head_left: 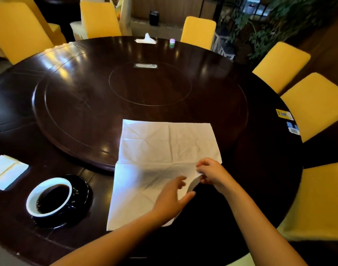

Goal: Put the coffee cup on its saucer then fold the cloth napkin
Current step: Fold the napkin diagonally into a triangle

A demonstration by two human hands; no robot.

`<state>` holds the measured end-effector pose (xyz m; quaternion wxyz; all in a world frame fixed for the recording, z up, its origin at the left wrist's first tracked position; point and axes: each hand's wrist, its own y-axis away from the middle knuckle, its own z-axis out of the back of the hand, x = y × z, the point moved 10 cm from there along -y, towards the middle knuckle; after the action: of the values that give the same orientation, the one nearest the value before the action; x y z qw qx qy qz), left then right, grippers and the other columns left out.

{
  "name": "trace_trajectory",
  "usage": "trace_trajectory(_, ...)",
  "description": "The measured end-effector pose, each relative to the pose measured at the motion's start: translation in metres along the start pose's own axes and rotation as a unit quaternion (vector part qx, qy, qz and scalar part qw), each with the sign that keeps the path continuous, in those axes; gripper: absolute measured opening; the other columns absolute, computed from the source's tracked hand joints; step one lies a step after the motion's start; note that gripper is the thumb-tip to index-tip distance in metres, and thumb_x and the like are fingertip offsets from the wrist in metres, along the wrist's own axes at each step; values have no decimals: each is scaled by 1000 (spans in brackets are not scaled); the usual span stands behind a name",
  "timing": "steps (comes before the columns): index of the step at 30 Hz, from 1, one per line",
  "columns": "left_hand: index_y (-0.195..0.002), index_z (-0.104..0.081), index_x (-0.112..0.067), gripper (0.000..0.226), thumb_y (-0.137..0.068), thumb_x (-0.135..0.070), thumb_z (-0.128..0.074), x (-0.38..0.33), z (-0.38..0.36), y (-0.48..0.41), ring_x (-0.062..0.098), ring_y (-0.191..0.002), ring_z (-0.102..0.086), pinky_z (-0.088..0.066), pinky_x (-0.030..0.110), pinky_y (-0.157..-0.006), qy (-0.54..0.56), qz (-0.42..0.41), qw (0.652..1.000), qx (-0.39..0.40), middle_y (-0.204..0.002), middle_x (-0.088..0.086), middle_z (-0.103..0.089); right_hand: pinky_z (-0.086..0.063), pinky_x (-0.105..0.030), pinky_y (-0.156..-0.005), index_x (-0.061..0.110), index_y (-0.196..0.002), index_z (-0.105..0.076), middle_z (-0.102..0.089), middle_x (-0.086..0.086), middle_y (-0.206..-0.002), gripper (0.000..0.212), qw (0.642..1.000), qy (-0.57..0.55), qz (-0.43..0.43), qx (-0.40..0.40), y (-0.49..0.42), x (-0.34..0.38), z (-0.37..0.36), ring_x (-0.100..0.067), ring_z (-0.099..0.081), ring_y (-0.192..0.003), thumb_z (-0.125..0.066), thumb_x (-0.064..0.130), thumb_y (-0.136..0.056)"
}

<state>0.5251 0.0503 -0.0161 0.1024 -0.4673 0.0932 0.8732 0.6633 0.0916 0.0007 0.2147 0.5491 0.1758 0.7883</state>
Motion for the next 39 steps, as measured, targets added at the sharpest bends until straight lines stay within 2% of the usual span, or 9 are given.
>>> trace_trajectory(4,-91,-56,-25,10,-87,-34,-58,-19,52,-34,13,-77,-57,-45,23,-66,104,65,988,-97,-81,-6,-61,-53,-22,-48,3,-80,-57,-58,-12,-69,16,998,-55,-9,41,-5,59,-34,-18,-57,-59,-47,7,-92)
trace_trajectory(7,-89,-60,-19,8,-89,-27,-56,-13,92,-51,18,-82,-58,-49,29,-76,142,80,980,-115,-84,0,-62,-58,-31,-63,2,-94,-56,-63,-16,-81,18,996,-75,-5,56,-17,99,-45,-24,-64,-71,-38,4,-95)
trace_trajectory(9,-91,-64,-16,9,-88,-23,-59,-6,120,-60,19,-84,-60,-51,31,-80,162,83,974,-137,-86,2,-65,-58,-27,-60,-1,-97,-60,-63,-17,-81,20,996,2,58,68,-26,131,-52,-22,-64,-70,-40,1,-94)
trace_trajectory(13,-84,-67,-15,6,-84,-20,-63,19,175,-78,13,-73,-59,-47,24,-69,170,101,955,-220,-77,-2,-65,-49,-21,-52,4,-93,-68,-62,-6,-70,15,960,163,224,29,-44,194,-78,-13,-56,-59,-56,10,-89)
trace_trajectory(16,-80,-69,-10,11,-84,-16,-62,43,205,-91,10,-66,-55,-43,14,-60,178,127,940,-262,-71,-3,-63,-50,-29,-70,14,-89,-73,-67,1,-80,16,924,258,282,-1,-72,225,-111,-14,-61,-77,-61,23,-85)
trace_trajectory(23,-85,-69,-19,10,-84,-25,-61,134,226,-124,18,-79,-60,-39,25,-61,116,285,916,-259,-89,3,-70,-54,-40,-81,22,-81,-74,-70,-3,-90,15,896,349,275,5,-154,226,-188,-23,-62,-92,-63,32,-81)
trace_trajectory(28,-87,-67,-23,10,-85,-24,-57,173,226,-146,19,-82,-60,-44,27,-65,55,326,917,-224,-93,1,-70,-46,-35,-82,20,-87,-74,-69,-3,-96,18,872,413,262,5,-193,212,-224,-23,-57,-99,-61,31,-84)
trace_trajectory(32,-72,-59,-23,13,-84,-22,-54,184,233,-154,17,-70,-50,-39,31,-72,-21,326,914,-238,-83,4,-69,-41,-36,-84,21,-86,-73,-69,-2,-96,16,865,424,270,9,-212,206,-243,-23,-55,-100,-61,31,-84)
trace_trajectory(39,-71,-65,-21,19,-86,-18,-55,182,236,-157,14,-67,-52,-23,29,-70,-73,254,918,-295,-65,-3,-62,-36,-34,-81,16,-88,-69,-63,-3,-98,15,855,419,304,-11,-223,195,-248,-20,-51,-98,-61,28,-86)
